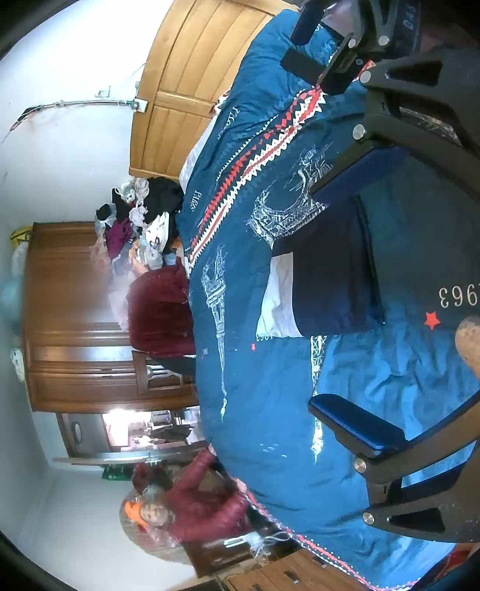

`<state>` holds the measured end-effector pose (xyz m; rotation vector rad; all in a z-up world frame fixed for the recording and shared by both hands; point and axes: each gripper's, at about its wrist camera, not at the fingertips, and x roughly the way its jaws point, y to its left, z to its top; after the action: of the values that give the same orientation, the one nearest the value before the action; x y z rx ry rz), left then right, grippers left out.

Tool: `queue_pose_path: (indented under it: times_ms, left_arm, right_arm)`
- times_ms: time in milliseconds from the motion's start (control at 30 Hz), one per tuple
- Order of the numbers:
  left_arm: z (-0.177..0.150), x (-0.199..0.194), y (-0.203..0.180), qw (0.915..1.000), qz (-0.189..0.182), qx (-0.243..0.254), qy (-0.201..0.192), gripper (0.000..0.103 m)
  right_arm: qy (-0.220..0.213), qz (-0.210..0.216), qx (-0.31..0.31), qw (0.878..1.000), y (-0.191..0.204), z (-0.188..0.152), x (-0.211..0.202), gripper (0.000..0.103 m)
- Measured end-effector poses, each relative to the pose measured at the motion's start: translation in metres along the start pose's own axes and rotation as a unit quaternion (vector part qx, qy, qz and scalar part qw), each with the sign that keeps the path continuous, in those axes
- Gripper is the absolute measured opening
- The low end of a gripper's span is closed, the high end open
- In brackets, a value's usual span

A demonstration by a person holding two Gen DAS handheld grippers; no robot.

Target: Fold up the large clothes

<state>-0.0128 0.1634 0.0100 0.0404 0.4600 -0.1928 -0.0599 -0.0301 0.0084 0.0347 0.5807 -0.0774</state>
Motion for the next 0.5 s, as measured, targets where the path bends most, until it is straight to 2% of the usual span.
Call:
queue_pose_path:
  times_ms: [300, 400, 500]
  left_arm:
    - [0.0, 0.001, 0.005, 1.0, 0.002, -0.002, 0.003, 0.103]
    - [-0.01, 0.017, 0.016, 0.9996, -0.009, -0.016, 0.022, 0.103]
    - [-0.035, 0.044, 0.036, 0.9991, 0.029, 0.001, 0.03, 0.103]
  right_arm:
    - [0.017, 0.005, -0.004, 1.0, 0.009, -0.007, 0.009, 0.103]
    - [0.044, 0.003, -0.011, 0.999, 0.015, -0.02, 0.031, 0.103]
    - [0.096, 0.004, -0.021, 0.995, 0.022, -0.046, 0.074, 0.103]
